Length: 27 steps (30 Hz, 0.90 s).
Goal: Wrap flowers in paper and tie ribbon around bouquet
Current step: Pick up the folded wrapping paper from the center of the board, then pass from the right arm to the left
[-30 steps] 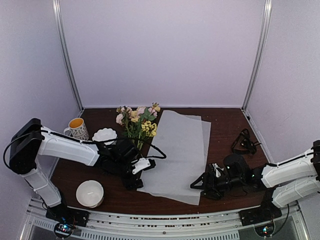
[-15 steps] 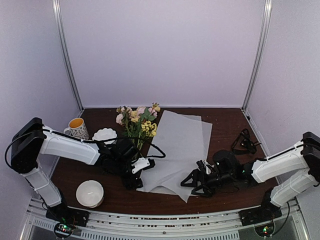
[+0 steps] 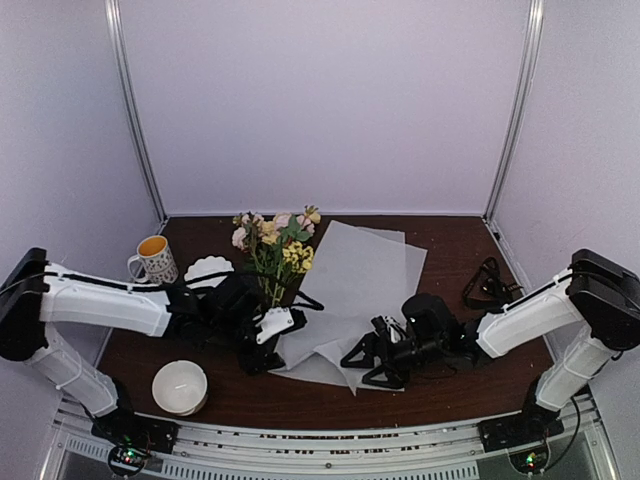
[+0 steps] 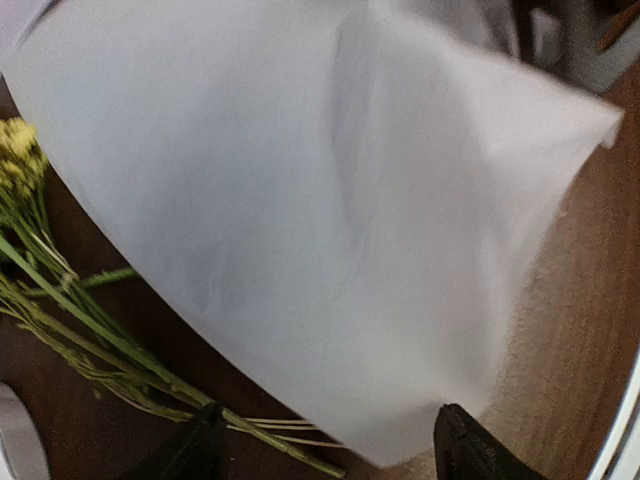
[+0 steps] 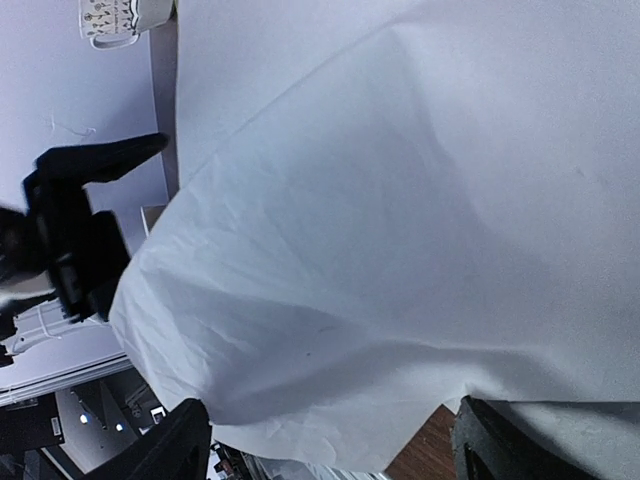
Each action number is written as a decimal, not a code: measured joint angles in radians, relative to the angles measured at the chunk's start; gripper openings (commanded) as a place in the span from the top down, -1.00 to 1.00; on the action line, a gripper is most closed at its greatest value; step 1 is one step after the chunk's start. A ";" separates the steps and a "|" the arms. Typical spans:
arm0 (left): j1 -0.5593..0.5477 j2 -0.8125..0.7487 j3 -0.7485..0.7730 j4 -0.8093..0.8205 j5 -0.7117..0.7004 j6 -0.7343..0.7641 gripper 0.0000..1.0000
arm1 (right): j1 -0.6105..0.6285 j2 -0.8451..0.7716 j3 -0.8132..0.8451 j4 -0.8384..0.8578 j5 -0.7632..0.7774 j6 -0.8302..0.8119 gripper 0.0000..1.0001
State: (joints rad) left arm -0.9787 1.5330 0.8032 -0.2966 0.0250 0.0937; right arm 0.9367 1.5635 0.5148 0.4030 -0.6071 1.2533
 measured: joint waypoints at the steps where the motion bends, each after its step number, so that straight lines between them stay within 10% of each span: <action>1: -0.016 -0.060 -0.020 0.018 -0.011 0.008 -0.58 | 0.000 0.010 0.003 0.003 0.000 0.000 -0.69; 6: -0.129 -0.260 -0.010 0.049 -0.072 0.080 -0.64 | 0.000 0.042 0.006 0.020 -0.008 0.003 -0.69; 20: -0.216 0.078 0.146 -0.142 -0.391 0.269 -0.44 | 0.000 0.066 0.018 0.043 -0.022 0.001 -0.69; 27: -0.216 0.105 0.187 -0.055 -0.439 0.298 0.63 | -0.009 0.064 0.018 0.041 -0.024 -0.016 -0.69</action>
State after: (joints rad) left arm -1.1950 1.6382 0.9897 -0.3519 -0.4137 0.3916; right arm 0.9279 1.6272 0.5323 0.4438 -0.6308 1.2373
